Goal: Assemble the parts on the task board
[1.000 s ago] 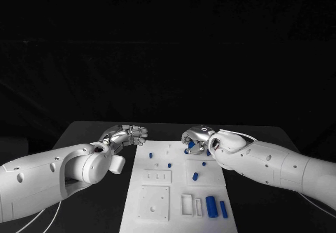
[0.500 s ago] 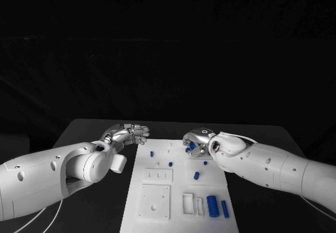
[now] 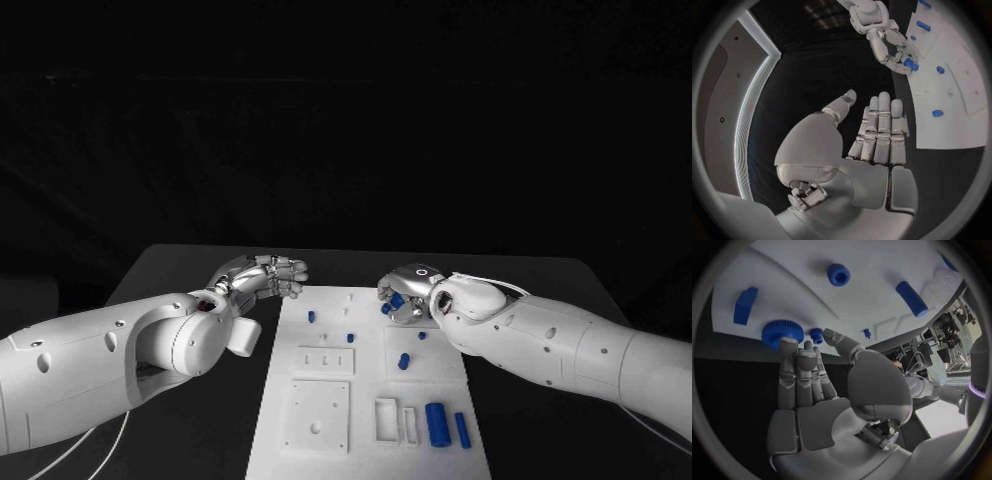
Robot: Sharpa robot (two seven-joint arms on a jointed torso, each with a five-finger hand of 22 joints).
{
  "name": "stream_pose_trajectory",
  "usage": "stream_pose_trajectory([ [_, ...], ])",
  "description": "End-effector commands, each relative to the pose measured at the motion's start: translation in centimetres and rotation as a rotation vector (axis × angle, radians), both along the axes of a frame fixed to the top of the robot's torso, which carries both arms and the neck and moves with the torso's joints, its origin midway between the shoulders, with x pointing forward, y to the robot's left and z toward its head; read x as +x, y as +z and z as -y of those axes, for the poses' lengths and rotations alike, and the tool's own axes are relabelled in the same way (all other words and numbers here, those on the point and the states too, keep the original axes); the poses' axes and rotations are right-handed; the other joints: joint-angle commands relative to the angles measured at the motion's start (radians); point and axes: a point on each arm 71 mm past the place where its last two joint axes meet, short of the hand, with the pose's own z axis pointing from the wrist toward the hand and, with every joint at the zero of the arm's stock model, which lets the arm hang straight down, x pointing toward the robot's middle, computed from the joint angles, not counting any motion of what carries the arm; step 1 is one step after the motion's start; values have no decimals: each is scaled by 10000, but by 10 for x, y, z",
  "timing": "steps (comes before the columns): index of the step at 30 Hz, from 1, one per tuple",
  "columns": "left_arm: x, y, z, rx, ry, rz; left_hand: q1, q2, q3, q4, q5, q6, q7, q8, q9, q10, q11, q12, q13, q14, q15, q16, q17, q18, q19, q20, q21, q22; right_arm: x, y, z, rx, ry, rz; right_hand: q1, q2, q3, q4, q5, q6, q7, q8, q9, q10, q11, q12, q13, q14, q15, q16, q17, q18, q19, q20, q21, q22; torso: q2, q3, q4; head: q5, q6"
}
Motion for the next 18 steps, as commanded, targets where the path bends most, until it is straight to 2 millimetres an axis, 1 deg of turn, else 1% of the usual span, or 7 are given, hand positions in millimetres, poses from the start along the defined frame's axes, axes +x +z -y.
stream_pose_trajectory([
  [1,-1,3,3,-93,-209,95,-88,6,26,-61,43,68,14,-43,-17,45,38,-68,-15,41,26,-19,19,103,-38,-45,39,212,0,-2,-1,-270,49,-22,136,1,60,17,-62,72,-37,-44,1,42,-1,-7,2,-41,11,69,-22,525,565,-476,-14,70,23,-5,5,16,-4],
  [3,-1,3,3,-95,-215,92,-93,4,28,-64,42,69,14,-43,-17,46,38,-69,-15,41,26,-19,20,104,-39,-46,40,212,0,-3,-2,-277,52,-38,134,0,67,17,-73,80,-42,-42,2,55,-4,-3,4,-43,9,77,-34,525,568,-473,-17,67,27,-1,0,23,-11],
  [7,-1,3,2,-96,-216,100,-100,4,33,-67,40,70,14,-44,-17,48,38,-71,-15,42,26,-20,22,104,-40,-46,43,212,-1,-5,-3,-316,88,-52,107,15,89,19,-138,145,-69,-16,15,152,-30,26,21,-51,-16,122,-95,525,585,-459,-28,59,34,-10,-8,29,-27],
  [9,-1,4,2,-93,-221,102,-103,3,35,-69,40,70,14,-44,-17,49,38,-72,-15,42,26,-20,24,104,-40,-46,44,212,-1,-5,-2,-375,80,-43,89,34,102,19,-175,218,-92,17,29,275,-64,69,48,-57,-48,151,-140,525,595,-453,-30,58,37,-14,-21,44,-39],
  [13,0,4,2,-84,-227,107,-109,2,40,-73,38,71,14,-45,-17,50,38,-75,-15,43,25,-21,26,104,-41,-46,47,211,-1,-6,-1,-465,70,-44,88,41,152,14,-241,415,-115,101,69,604,-173,186,135,-68,-153,206,-236,525,612,-459,-21,71,36,-18,-24,33,-62],
  [18,0,3,3,-77,-240,101,-117,0,45,-78,37,71,14,-47,-17,52,38,-77,-15,43,25,-22,29,105,-42,-47,50,211,-1,-6,-2,-530,90,-24,100,33,262,20,-377,550,-136,136,89,765,-232,203,192,-74,-212,260,-335,525,628,-468,-11,85,55,-27,-47,31,-74],
])
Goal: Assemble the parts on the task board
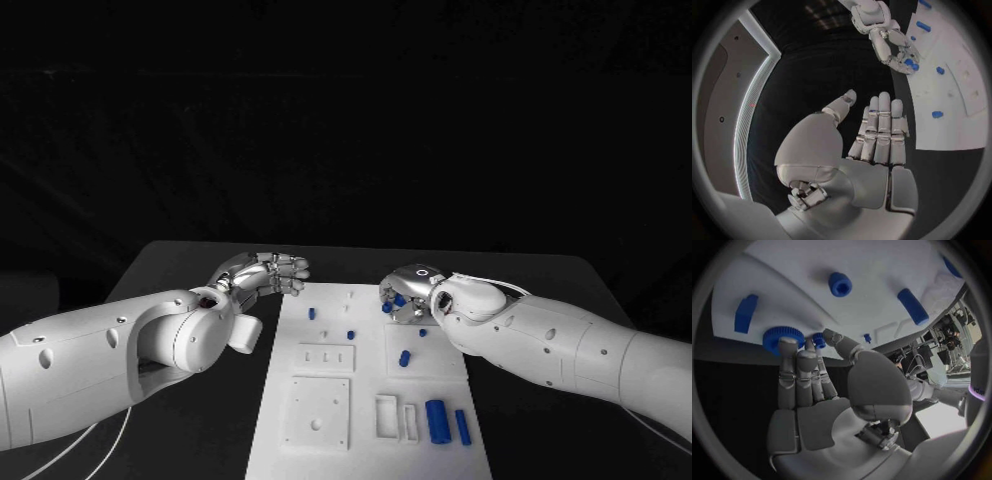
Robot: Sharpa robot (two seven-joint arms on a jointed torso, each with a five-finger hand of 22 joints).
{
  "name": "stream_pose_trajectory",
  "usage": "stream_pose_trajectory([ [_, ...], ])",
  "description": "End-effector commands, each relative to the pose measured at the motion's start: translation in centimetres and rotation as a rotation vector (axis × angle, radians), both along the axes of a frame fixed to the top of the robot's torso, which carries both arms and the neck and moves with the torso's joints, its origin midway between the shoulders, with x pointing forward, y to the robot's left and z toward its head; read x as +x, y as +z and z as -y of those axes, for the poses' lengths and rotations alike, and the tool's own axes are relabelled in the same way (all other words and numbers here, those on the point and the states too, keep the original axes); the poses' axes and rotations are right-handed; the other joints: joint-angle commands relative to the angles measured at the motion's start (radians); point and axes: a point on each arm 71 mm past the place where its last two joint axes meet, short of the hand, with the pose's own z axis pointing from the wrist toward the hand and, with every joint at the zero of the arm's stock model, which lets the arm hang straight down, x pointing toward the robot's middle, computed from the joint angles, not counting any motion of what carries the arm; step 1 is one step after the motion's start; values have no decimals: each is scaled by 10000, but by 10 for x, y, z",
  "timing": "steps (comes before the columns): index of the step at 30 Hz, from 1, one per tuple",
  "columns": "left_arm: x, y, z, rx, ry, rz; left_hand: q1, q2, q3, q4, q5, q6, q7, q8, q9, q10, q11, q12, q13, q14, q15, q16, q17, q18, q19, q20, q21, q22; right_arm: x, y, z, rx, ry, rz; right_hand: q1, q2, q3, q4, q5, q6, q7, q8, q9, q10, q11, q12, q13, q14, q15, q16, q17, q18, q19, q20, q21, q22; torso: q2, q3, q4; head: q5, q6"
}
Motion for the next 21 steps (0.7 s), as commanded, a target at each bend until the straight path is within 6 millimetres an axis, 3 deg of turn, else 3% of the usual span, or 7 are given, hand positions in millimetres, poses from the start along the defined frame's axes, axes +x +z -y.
stream_pose_trajectory([
  [1,0,3,3,-71,-210,93,-119,-1,21,-55,40,70,14,-47,-9,52,38,-40,-16,43,25,-22,10,152,-42,-47,50,204,0,-2,-1,-296,68,-21,69,6,77,21,-83,70,-10,51,13,110,-3,48,16,1,-75,51,-26,532,465,-420,-11,86,21,-11,-20,-8,-5],
  [21,0,2,4,-65,-255,60,-132,-5,48,-86,37,71,14,-52,-9,56,37,-51,-16,44,23,-26,21,156,-47,-50,62,203,-1,-4,-7,-422,-15,-90,-429,-34,2,75,-240,243,-8,40,21,300,-57,-23,117,-22,-130,201,-245,532,518,-406,45,133,30,-32,-12,-15,-95],
])
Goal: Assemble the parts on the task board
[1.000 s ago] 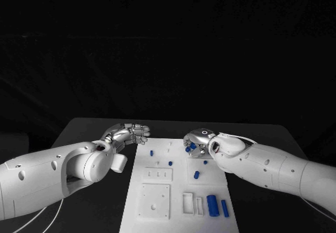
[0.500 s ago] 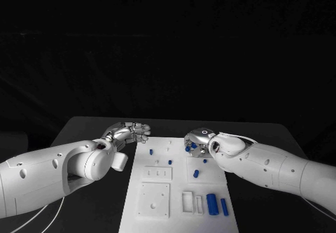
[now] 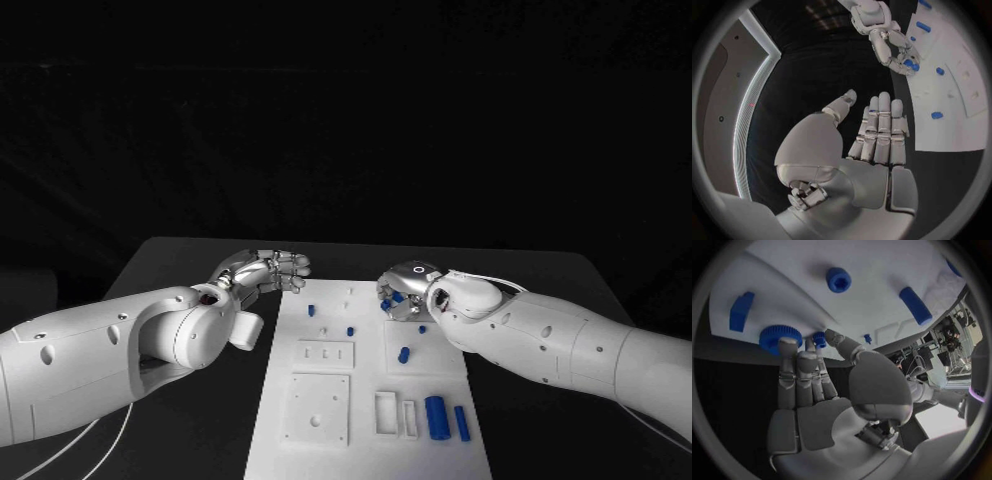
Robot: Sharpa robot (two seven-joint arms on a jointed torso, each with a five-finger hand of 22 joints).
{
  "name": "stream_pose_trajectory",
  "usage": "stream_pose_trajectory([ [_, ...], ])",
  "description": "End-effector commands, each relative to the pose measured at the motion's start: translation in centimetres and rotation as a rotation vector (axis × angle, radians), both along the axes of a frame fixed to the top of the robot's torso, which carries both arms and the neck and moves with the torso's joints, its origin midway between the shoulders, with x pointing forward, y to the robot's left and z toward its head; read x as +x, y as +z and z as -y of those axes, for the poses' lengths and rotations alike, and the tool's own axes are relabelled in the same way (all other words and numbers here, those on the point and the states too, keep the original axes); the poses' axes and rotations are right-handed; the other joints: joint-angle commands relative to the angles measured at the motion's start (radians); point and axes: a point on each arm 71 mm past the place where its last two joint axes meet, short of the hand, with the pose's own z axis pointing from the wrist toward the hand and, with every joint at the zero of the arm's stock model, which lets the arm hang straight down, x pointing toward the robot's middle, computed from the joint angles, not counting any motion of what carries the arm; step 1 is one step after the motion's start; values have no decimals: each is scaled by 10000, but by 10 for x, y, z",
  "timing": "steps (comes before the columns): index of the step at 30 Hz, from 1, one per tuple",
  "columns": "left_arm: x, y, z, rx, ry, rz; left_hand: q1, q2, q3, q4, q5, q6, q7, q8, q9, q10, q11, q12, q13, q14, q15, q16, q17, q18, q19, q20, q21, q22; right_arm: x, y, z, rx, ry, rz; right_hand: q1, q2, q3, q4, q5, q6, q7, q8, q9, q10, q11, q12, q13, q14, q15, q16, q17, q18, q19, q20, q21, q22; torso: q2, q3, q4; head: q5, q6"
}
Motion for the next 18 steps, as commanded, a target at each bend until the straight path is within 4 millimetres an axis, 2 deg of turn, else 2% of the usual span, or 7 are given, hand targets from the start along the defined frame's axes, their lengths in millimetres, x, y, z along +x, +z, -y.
stream_pose_trajectory([
  [1,0,3,3,-61,-216,76,-133,-5,27,-66,39,72,14,-53,-10,57,37,-53,-17,44,23,-26,14,159,-48,-50,64,205,-1,-5,-1,-341,-36,-179,-91,0,-52,19,-50,92,-25,44,14,89,-7,-19,23,-36,-18,42,-22,538,432,-388,48,127,3,-14,0,-17,-14],
  [8,0,3,3,-48,-218,78,-127,-6,51,-96,51,70,15,-57,-10,60,37,-61,-17,43,22,-29,22,161,-51,-51,73,204,-1,-5,-2,-406,-26,-143,-108,86,12,7,-95,305,-112,114,53,350,-101,53,136,-54,-109,109,-112,538,439,-413,92,158,8,-6,-16,4,-19],
  [12,0,3,3,-42,-222,78,-125,-6,62,-110,57,71,15,-58,-10,62,37,-64,-17,44,22,-30,26,161,-53,-51,77,204,-2,-4,-3,-485,-46,-9,53,193,384,36,-694,664,-262,251,127,733,-244,194,311,-77,-250,146,-206,538,551,-445,267,236,13,-6,-20,6,-6],
  [14,0,3,4,-41,-220,84,-125,-8,71,-124,64,71,16,-60,-10,62,38,-69,-18,44,22,-32,29,161,-55,-51,80,204,-2,-4,-3,-528,-76,84,124,273,837,98,-1054,866,-338,298,176,890,-308,215,424,-70,-310,183,-279,538,618,-440,504,259,14,-8,-19,15,-1],
  [18,0,3,4,-43,-227,84,-129,-9,79,-134,69,71,17,-61,-10,60,40,-74,-19,44,22,-33,33,161,-55,-50,84,204,-2,-3,-4,-531,-159,276,100,301,1235,107,-1129,1044,-403,338,240,1051,-371,223,551,-73,-375,263,-337,538,593,-453,750,254,16,-7,-20,8,2],
])
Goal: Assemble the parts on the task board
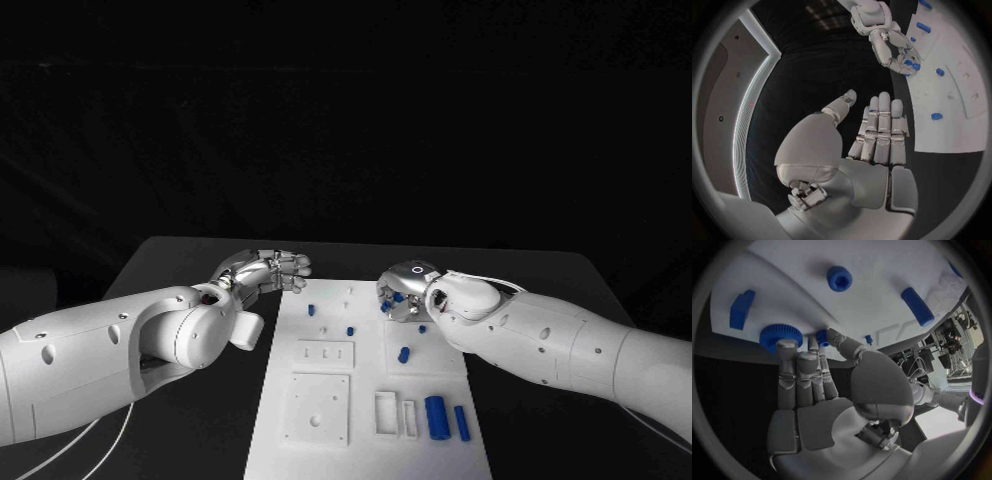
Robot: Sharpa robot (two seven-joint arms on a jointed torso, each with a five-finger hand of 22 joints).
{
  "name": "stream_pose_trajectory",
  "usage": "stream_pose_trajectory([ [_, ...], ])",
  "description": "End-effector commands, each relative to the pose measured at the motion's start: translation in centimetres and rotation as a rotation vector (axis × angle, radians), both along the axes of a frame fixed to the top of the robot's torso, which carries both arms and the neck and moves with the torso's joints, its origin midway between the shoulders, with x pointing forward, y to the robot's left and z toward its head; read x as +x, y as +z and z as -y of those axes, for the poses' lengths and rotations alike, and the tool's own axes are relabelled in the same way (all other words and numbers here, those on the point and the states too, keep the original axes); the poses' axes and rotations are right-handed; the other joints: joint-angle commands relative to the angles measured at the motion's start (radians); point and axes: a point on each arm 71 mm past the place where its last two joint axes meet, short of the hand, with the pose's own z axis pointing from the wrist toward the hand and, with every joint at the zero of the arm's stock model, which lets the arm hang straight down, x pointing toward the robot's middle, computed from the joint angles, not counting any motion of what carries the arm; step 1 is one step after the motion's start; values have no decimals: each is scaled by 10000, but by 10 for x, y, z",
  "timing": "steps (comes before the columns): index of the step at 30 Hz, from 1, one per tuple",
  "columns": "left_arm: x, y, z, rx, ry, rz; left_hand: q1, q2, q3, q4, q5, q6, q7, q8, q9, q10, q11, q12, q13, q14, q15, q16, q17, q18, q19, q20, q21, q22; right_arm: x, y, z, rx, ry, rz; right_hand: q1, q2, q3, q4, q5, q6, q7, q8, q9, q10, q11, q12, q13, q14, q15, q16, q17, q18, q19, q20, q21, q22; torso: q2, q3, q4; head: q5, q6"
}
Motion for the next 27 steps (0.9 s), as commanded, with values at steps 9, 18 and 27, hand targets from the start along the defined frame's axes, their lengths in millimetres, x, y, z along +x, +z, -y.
stream_pose_trajectory([
  [9,0,3,3,-48,-205,99,-92,30,11,-72,78,71,20,-64,-9,57,43,-46,-12,46,23,-35,19,185,-17,-11,54,205,-2,1,-3,-58,-372,542,-36,126,311,-17,-52,211,-65,101,119,240,-71,76,185,-185,-273,136,-57,697,315,-443,267,245,6,-3,-13,9,20],
  [18,0,3,3,-31,-170,102,-95,31,27,-95,86,72,22,-66,-9,56,46,-55,-14,47,23,-36,26,185,-19,-11,62,204,-6,11,-10,478,-524,1219,-48,75,382,-24,-52,249,-84,116,155,280,-88,64,230,-186,-290,173,-74,697,304,-480,354,241,5,-4,-21,20,98],
  [27,1,4,4,-67,-201,184,-167,-19,32,-126,92,72,28,-72,-7,61,52,-73,-15,43,29,-46,42,179,-29,-4,78,202,-5,21,-27,702,-377,2129,-31,-3,463,-13,-52,287,-103,128,186,305,-96,43,268,-186,-299,208,-93,697,296,-507,432,236,14,-10,-16,40,190],
])
